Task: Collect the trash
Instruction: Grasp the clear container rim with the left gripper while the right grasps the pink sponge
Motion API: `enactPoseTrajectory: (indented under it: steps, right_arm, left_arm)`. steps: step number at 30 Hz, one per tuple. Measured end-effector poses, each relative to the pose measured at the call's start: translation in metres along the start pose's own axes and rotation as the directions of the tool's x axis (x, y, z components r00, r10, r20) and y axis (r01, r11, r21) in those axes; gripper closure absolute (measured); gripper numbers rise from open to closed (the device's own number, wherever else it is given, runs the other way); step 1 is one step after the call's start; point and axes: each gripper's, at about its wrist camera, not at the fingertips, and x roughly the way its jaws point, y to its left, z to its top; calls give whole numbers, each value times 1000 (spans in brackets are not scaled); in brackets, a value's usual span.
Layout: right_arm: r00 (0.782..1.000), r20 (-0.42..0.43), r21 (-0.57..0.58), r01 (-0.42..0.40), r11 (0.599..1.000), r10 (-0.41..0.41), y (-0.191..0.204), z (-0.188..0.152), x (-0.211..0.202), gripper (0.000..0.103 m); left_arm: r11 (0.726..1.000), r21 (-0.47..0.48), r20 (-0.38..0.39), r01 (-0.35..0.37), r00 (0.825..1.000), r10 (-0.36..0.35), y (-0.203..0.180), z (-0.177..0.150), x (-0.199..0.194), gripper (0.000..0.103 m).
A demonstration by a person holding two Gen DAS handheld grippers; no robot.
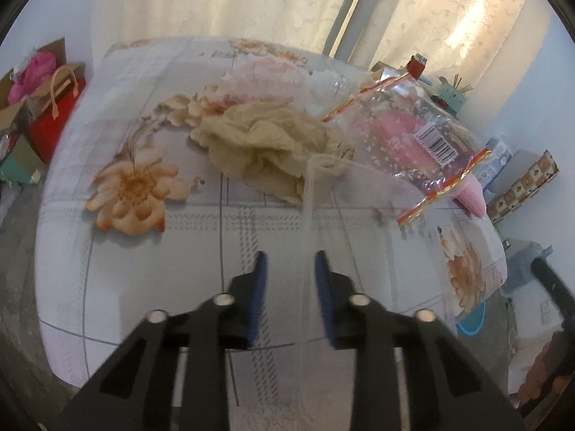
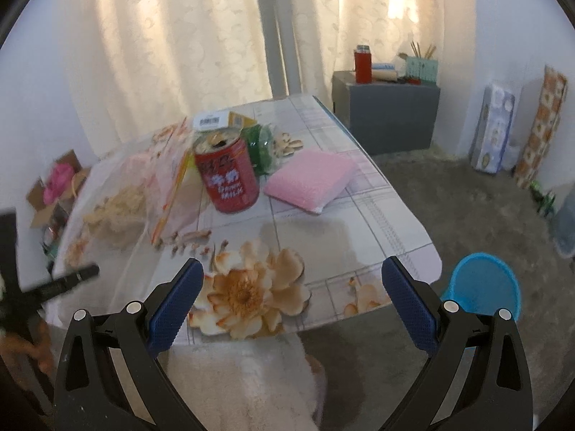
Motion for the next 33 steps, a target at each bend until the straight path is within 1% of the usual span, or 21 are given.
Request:
enactPoseTrajectory:
  steps: [2,4,6,9,13,14,17,19,22,28,31,32,33]
  right_arm:
    - [999,-17,48,-50,998,51,-11,12,6,8]
    - [994,-48,103,-95,990,100,-21,27,18,8]
    - [985,-90,159,-133,978,149,-30,45,36,8]
    - [977,-158,199,-113,973,146,-33,66,67,8]
    - [951,-266,264,-87,961,159,-37,94,120,8]
    - [947,-282,273,-73,959,152,-39,97,128,8]
    - [935,-342,284,4,959,97,-42,109,157,8]
    - [926,-372,280,54,959,57,-44,114,172,8]
    - [912,-410,245,101,964,9,-42,120,189,8]
    - [896,-440,175,146,974,-55,-32,120,205,8]
    - [893,-449,198,135,971,-33,-34,118,209,8]
    - [892,-451,196,140,971,-37,-34,116,210,8]
    - [891,-452,194,142,971,-40,-36,115,208,10]
  left_arm:
    - [1000,-19,-8,11,1000,-11,4,-3,2,90]
    - [999,-36,-15,21,1000,-21,9,-5,3,93]
    - [998,-59,-14,30,999,-31,15,-6,3,95]
    - [996,-84,-7,39,999,-40,22,-7,2,98]
    - [993,-102,0,52,999,-53,26,-10,1,99]
    - [993,-105,1,55,998,-55,27,-10,0,99]
    - [991,-116,7,63,998,-62,31,-10,0,99]
    - [990,-122,11,69,998,-68,33,-10,-1,99]
    - [989,-127,17,78,997,-76,37,-11,-1,99]
    - [985,-139,26,99,995,-97,42,-14,-3,99]
    - [984,-140,28,106,994,-103,44,-15,-3,99]
    - [984,-141,29,106,994,-103,44,-15,-3,99]
    - [984,-142,30,107,994,-104,45,-15,-3,99]
